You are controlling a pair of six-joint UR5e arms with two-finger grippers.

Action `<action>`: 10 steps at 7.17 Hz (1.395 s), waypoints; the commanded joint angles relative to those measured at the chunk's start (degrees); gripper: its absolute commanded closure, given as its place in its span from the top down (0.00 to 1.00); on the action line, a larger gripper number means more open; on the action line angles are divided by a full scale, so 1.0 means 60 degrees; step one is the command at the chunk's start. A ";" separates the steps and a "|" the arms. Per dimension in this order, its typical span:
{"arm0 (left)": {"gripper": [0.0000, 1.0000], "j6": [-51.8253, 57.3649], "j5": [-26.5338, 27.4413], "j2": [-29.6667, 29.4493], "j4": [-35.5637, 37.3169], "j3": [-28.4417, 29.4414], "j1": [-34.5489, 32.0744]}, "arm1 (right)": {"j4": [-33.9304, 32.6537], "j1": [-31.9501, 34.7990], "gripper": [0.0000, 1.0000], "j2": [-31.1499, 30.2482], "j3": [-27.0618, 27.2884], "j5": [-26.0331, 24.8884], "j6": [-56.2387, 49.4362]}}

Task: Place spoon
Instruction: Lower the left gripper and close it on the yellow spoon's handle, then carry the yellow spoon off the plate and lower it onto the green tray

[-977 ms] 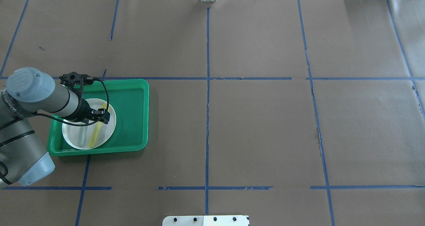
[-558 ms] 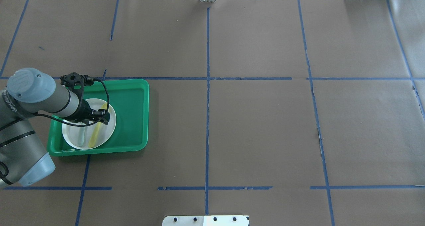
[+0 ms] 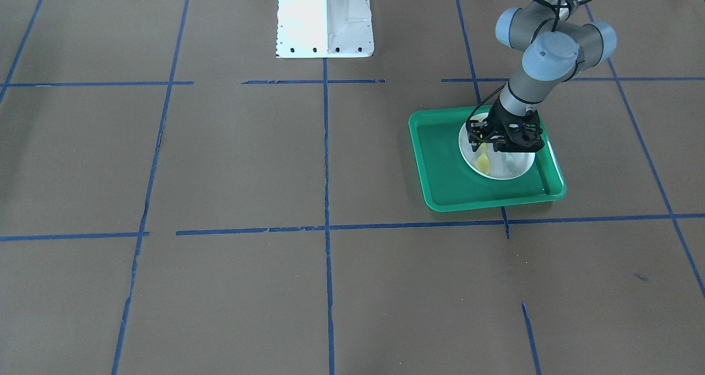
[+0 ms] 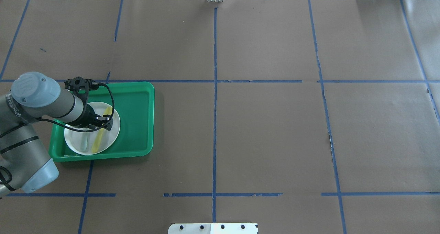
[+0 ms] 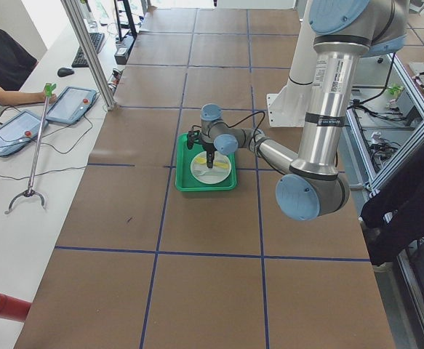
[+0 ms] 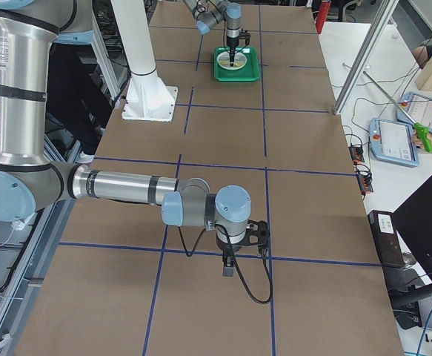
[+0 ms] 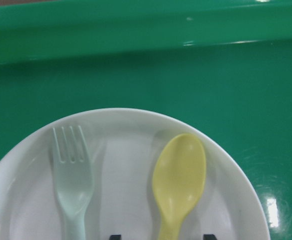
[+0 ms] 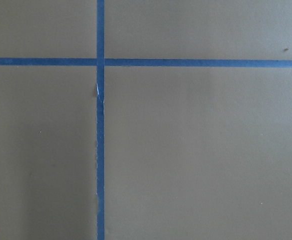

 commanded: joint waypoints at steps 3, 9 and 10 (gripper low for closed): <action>0.11 0.0015 0.0013 0.0022 -0.0038 0.0005 0.0001 | -0.0001 0.0000 1.00 0.0000 0.0000 0.0000 0.0000; 0.00 0.0483 -0.0104 0.0771 0.0616 -0.1752 -0.1063 | -0.0001 0.0000 1.00 0.0000 0.0000 0.0000 0.0000; 0.00 0.0483 -0.0119 0.0508 0.1114 -0.1826 -0.1170 | -0.0001 0.0000 1.00 0.0000 0.0000 0.0000 0.0000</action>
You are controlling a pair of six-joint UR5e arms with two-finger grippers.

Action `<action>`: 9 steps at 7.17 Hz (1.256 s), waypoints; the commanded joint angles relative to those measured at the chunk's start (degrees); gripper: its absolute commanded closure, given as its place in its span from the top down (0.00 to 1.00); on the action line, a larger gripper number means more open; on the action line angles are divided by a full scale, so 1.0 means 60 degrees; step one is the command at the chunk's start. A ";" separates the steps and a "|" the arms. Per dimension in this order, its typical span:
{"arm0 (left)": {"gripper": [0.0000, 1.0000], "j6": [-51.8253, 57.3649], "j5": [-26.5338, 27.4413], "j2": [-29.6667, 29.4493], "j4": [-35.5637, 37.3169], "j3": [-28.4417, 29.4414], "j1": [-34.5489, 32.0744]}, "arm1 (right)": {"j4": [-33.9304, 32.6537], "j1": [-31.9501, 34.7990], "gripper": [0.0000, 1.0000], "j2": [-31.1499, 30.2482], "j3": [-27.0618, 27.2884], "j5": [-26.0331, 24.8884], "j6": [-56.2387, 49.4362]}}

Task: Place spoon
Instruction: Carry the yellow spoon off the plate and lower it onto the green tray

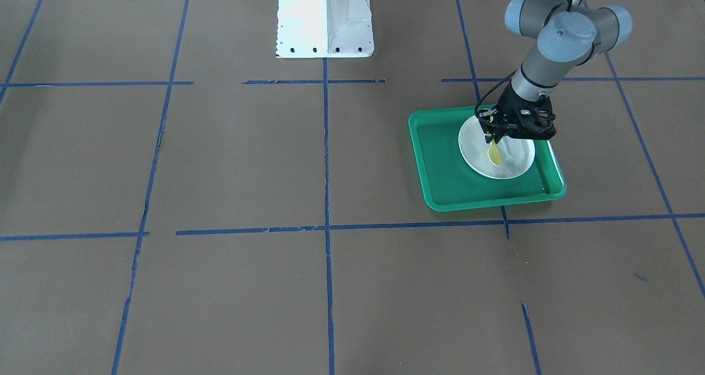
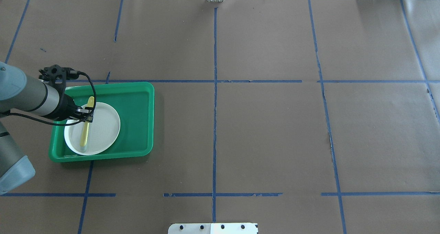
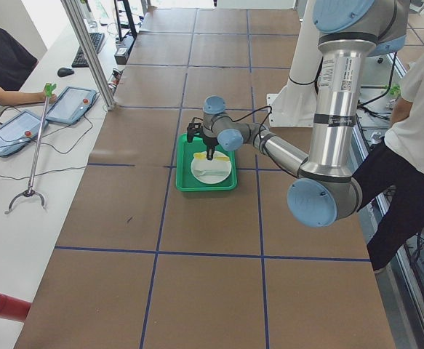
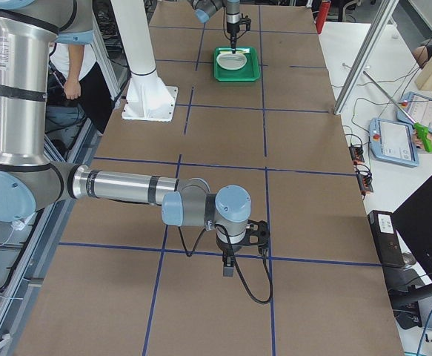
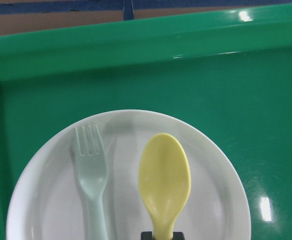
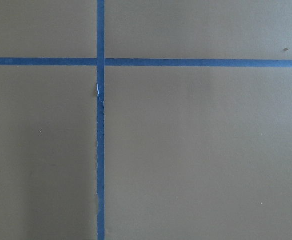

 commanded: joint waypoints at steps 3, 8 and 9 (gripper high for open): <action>0.00 -0.0243 -0.0175 -0.1800 0.1419 0.0638 -0.0176 | 0.0000 0.0000 1.00 0.0000 0.0000 0.0000 0.0000; 0.00 -0.1431 -0.0132 -0.3025 0.1485 0.1844 0.1054 | 0.0000 0.0000 1.00 0.0000 0.0000 0.0000 0.0000; 0.00 -0.1430 -0.0118 -0.2982 0.1325 0.1961 0.1070 | 0.0014 0.0000 1.00 0.0000 0.0000 0.0000 0.0000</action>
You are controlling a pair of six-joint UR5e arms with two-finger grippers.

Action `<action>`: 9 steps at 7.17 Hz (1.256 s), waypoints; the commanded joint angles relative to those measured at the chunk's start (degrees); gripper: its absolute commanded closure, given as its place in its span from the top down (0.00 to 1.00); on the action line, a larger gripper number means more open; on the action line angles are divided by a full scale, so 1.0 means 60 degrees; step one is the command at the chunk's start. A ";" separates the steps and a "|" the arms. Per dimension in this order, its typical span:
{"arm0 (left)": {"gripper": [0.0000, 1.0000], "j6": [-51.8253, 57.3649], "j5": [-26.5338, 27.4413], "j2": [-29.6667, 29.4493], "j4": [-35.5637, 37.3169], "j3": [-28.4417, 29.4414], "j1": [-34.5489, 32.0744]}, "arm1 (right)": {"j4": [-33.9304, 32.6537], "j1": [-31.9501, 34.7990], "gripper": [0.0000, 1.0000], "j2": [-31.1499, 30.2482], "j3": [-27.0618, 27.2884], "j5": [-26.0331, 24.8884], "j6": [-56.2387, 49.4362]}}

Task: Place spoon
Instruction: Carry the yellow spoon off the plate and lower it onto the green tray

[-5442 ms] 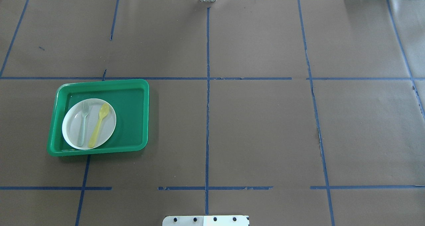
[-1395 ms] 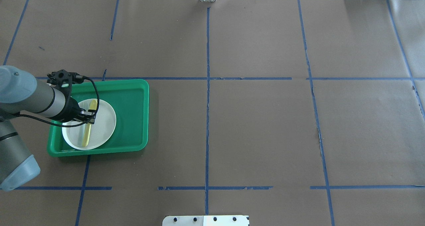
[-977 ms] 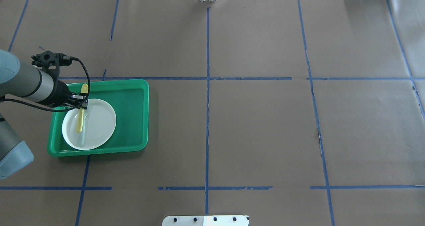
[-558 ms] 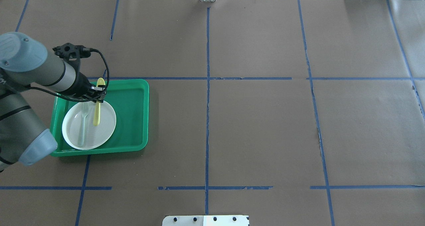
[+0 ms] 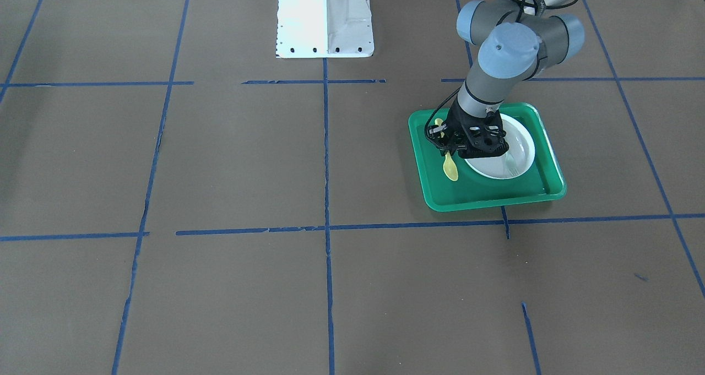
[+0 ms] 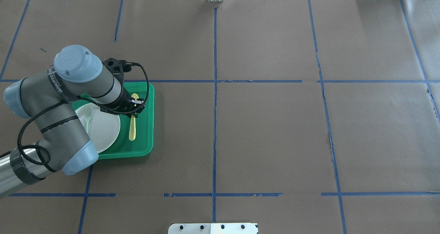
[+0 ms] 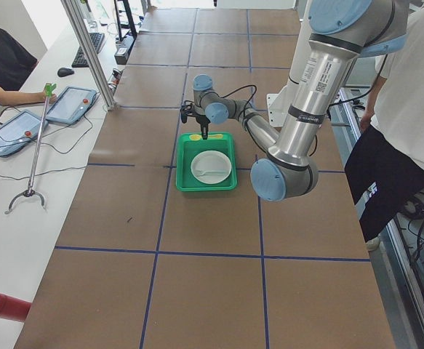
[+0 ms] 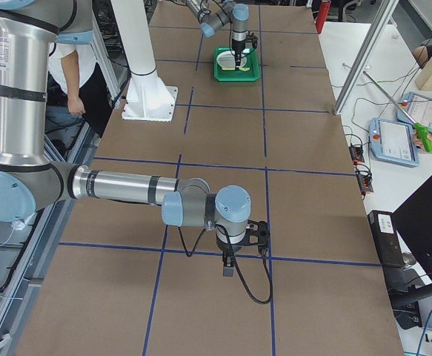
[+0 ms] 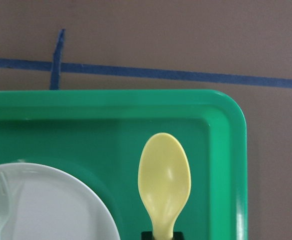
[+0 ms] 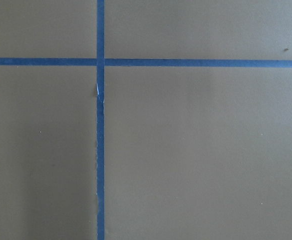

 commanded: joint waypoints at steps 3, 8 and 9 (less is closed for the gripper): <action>0.00 -0.0025 0.0022 0.0060 -0.0510 0.0478 0.0247 | -0.0003 0.0000 1.00 0.0000 0.0000 0.0000 0.0000; 1.00 0.0195 0.0051 0.0075 -0.0514 0.0072 0.0189 | 0.0011 0.0000 1.00 0.0000 0.0000 0.0000 0.0000; 1.00 0.0253 0.0037 0.0133 -0.0281 -0.0496 -0.0072 | 0.0011 0.0000 1.00 0.0000 0.0000 0.0000 0.0000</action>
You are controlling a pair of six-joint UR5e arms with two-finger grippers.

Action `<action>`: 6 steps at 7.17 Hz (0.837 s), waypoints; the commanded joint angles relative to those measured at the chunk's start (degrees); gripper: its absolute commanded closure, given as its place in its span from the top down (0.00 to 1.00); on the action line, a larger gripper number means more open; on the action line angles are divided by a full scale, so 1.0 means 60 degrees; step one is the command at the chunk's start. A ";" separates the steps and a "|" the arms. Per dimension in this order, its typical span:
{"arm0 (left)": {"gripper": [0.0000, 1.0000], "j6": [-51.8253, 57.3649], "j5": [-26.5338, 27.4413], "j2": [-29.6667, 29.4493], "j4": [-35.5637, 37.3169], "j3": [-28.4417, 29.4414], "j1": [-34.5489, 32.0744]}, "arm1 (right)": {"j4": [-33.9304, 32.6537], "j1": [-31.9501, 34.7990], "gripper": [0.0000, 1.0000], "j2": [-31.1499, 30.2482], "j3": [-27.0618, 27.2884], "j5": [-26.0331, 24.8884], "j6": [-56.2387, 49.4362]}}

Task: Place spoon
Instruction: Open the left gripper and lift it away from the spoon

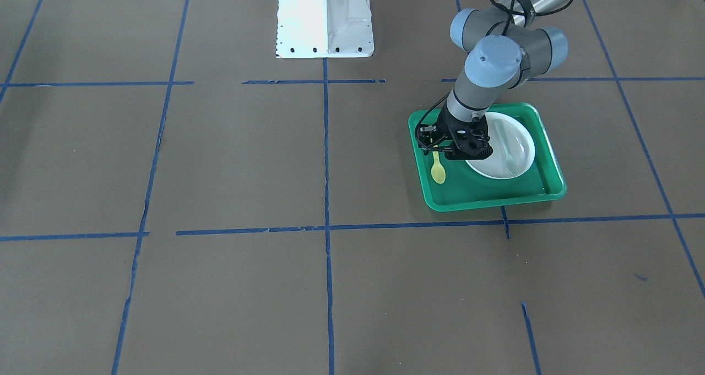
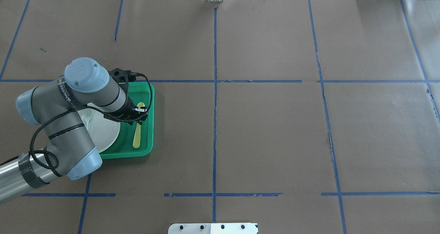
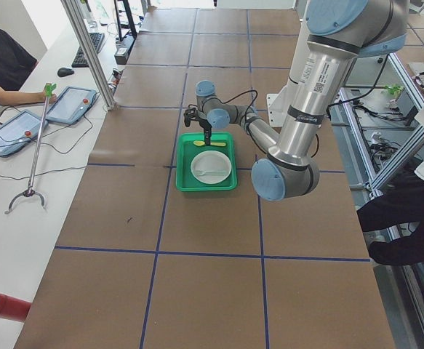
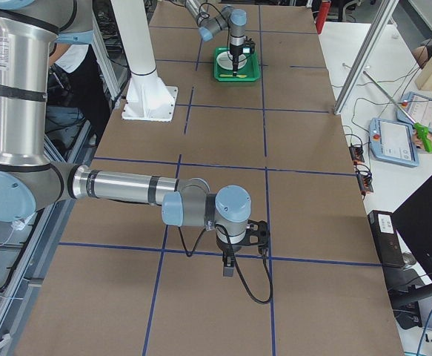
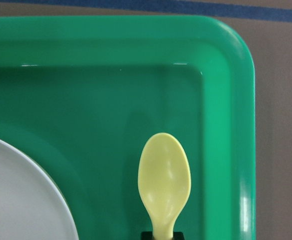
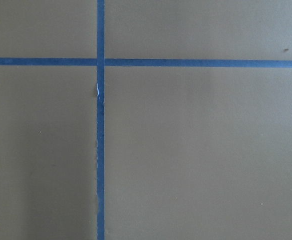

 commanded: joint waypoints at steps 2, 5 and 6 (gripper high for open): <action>1.00 0.0074 -0.0004 0.0077 0.1000 -0.1818 -0.1018 | -0.0009 0.0000 1.00 0.0000 0.0000 0.0000 0.0005; 1.00 0.1905 -0.0091 0.0923 0.1075 -0.2892 -0.2366 | -0.0009 0.0000 1.00 0.0000 0.0000 0.0000 0.0005; 1.00 0.3413 -0.0121 0.1420 0.1104 -0.2807 -0.2980 | -0.0009 0.0000 1.00 0.0000 0.0000 0.0000 0.0005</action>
